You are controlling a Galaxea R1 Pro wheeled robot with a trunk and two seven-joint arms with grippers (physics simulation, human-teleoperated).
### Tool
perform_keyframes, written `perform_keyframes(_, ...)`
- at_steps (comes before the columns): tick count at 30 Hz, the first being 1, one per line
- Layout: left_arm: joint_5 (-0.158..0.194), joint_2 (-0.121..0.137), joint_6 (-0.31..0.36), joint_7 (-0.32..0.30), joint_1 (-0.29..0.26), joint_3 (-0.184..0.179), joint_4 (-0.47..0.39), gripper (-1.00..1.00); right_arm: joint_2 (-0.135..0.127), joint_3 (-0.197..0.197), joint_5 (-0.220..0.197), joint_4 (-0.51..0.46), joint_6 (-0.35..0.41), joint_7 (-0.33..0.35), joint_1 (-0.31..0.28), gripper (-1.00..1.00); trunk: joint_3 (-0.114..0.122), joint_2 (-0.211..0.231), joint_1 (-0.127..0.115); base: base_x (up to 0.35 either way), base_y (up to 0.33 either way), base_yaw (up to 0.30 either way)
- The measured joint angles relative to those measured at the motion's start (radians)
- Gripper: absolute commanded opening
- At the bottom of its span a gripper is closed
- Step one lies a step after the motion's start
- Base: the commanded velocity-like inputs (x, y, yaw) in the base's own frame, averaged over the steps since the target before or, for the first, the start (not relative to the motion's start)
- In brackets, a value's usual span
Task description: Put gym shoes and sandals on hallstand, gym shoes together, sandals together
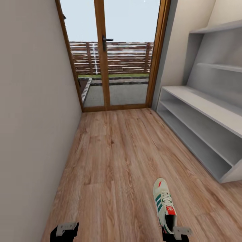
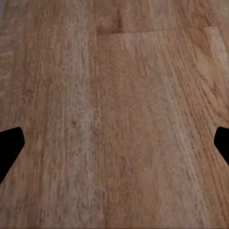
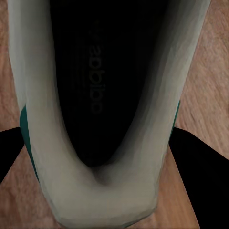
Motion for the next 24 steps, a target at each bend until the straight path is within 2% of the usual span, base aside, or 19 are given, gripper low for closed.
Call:
perform_keyframes(7,0.000,0.000,0.000,0.000,0.000,0.000,0.000,1.00,0.000,0.001,0.000,0.000,0.000,0.000,0.000,-1.00,0.000,0.000,0.000,0.337,0.103,-0.045)
perform_keyframes(24,0.000,0.000,0.000,0.000,-0.001,0.001,0.001,1.00,0.000,0.000,0.000,0.000,0.000,0.000,0.000,-1.00,0.000,0.000,0.000,0.338,0.012,-0.256)
